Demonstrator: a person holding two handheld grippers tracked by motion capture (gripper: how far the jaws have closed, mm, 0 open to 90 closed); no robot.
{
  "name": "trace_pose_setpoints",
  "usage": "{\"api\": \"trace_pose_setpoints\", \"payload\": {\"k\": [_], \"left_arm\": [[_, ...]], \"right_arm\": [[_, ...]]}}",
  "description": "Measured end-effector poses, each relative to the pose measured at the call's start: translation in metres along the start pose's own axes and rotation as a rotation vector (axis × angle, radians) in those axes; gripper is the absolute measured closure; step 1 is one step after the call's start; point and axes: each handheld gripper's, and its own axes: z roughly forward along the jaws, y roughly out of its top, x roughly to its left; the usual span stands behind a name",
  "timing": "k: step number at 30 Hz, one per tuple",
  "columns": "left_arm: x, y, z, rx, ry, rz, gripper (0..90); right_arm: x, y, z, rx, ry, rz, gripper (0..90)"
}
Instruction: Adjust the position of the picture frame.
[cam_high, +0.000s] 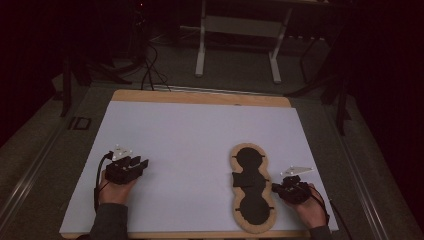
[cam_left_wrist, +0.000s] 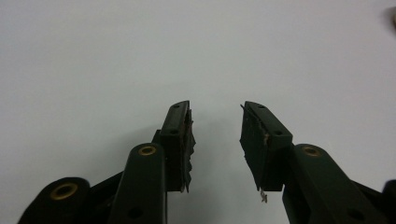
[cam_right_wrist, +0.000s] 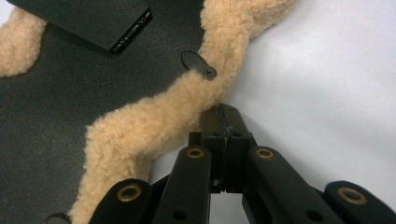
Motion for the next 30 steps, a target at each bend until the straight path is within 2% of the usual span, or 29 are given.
{"api": "trace_pose_setpoints", "payload": {"k": [8,12,17,24,30], "left_arm": [[-0.002,0.000,0.000,0.002,0.003,0.012,63.7],[-0.001,0.000,-0.001,-0.002,0.000,0.010,64.2],[-0.002,0.001,-0.001,0.000,-0.003,0.014,64.6],[-0.006,0.001,0.001,0.011,-0.014,0.039,65.8],[-0.006,0.001,0.002,0.011,-0.021,0.040,65.8]], "right_arm": [[0.005,0.003,0.002,0.002,-0.003,-0.001,90.0],[0.005,0.001,0.000,0.021,0.027,-0.015,90.0],[0.008,0.002,-0.001,0.030,0.030,-0.016,90.0],[0.014,0.008,0.006,0.019,0.018,-0.006,90.0],[0.021,0.018,0.015,0.011,0.026,-0.003,90.0]]}}
